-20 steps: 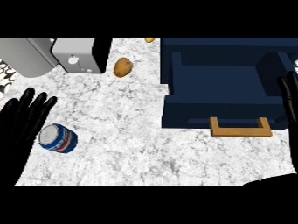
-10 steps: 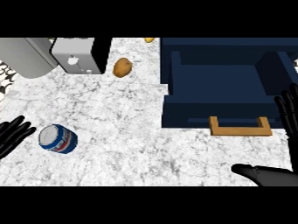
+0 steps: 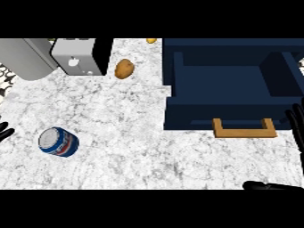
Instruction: Pick up the can, place it into the drawer and close the drawer
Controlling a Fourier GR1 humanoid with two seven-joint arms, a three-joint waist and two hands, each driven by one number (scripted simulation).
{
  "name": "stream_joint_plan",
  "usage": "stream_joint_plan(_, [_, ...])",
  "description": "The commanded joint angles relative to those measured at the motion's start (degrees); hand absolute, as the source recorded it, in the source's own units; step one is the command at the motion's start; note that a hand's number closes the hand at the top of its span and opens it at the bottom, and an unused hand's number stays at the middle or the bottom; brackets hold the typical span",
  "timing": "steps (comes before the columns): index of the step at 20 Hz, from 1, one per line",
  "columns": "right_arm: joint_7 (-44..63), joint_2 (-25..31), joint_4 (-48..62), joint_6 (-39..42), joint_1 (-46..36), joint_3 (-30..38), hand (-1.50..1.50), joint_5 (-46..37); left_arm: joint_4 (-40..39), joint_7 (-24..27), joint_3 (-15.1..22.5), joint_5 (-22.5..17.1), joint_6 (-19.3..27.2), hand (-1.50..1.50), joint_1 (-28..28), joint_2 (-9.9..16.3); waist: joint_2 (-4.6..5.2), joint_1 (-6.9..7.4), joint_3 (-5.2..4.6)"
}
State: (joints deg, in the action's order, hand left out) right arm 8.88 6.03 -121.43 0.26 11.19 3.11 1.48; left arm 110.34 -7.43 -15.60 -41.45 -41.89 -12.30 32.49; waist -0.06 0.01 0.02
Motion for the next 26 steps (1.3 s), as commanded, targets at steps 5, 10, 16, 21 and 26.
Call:
stream_joint_plan(5, [-4.40, -0.10, 1.20, 3.73, 3.63, 3.43, -1.50, 2.86, -5.43, -1.08, -3.37, 3.06, -4.14, -1.50, 2.08, -3.73, 0.00, -0.05, -0.02])
stream_joint_plan(10, [-3.50, 0.27, 0.58, 4.30, 2.25, 4.50, -1.50, 2.49, -10.85, -1.21, -1.32, 9.63, -4.00, -1.50, 8.44, -6.69, 0.04, -0.23, -0.03])
stream_joint_plan(16, [-7.10, 0.19, 2.38, 7.24, 5.32, 6.68, -1.50, 3.88, -17.71, 6.24, -0.35, 22.11, -6.28, -1.50, 11.40, -12.55, 0.06, -0.42, -0.05])
stream_joint_plan(21, [-7.74, 0.80, 5.06, 8.92, 3.48, 9.10, -1.50, 4.18, -18.28, 8.32, -0.69, 25.10, -6.59, -1.50, 9.93, -14.33, 0.04, -0.14, -0.03])
stream_joint_plan(26, [-9.00, -1.48, 3.32, 9.03, 5.65, 7.62, -1.50, 2.76, -29.54, 14.77, -4.30, 28.78, -8.96, -1.50, 15.20, -11.38, 0.07, -0.36, -0.04])
